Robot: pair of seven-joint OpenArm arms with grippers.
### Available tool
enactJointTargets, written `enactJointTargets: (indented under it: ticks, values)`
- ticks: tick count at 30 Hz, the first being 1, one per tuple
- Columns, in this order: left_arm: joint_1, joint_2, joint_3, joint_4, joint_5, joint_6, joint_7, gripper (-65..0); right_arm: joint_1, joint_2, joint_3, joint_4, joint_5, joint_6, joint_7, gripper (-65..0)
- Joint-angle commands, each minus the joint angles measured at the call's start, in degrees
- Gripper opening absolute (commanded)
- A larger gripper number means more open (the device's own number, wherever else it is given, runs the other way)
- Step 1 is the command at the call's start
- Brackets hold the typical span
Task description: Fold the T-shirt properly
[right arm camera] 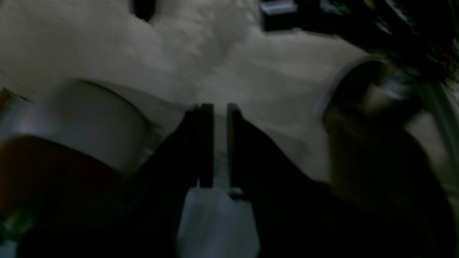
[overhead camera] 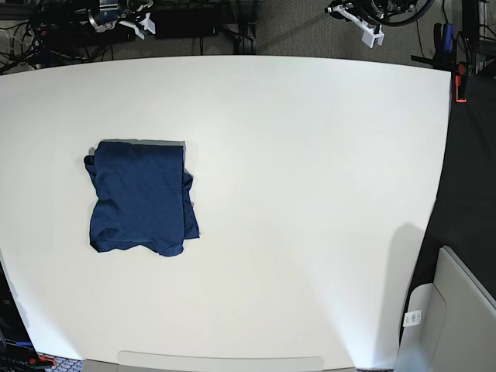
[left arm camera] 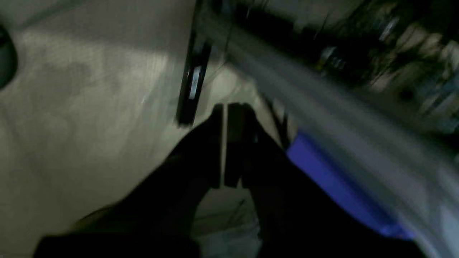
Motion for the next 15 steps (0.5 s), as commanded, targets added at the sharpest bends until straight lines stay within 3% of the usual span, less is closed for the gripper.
enactJointTargets:
  ticks: [1,4,8,11,15]
  values:
    - [-0.3,-0.2,-0.2,-1.9,0.2,-0.2,-0.7,-65.0,1.1,0.3,0.2,-2.6,-0.6,0.3,1.4,-59.9]
    - [-2.8,0.0,-0.2,-8.7,0.2,-0.1,-4.4,-65.0,4.0,0.0,0.2,-10.3,-0.6,-1.0,8.7,-59.9]
    - [-6.2,0.0,-0.1,-18.5,0.2,-0.1,-10.1,-65.0,7.1,-1.7,0.1,-19.9,-0.7,-11.5,20.9,-59.9]
    - [-8.0,0.0,-0.1,-23.7,0.2,-0.1,-13.1,-65.0,8.6,-3.0,0.1,-26.2,-4.2,-19.1,29.9,-59.9]
    - [-9.9,0.6,2.3,-30.4,0.3,0.0,-18.7,-65.0,11.0,-5.1,0.1,-33.9,-13.1,-24.5,40.5,-59.9]
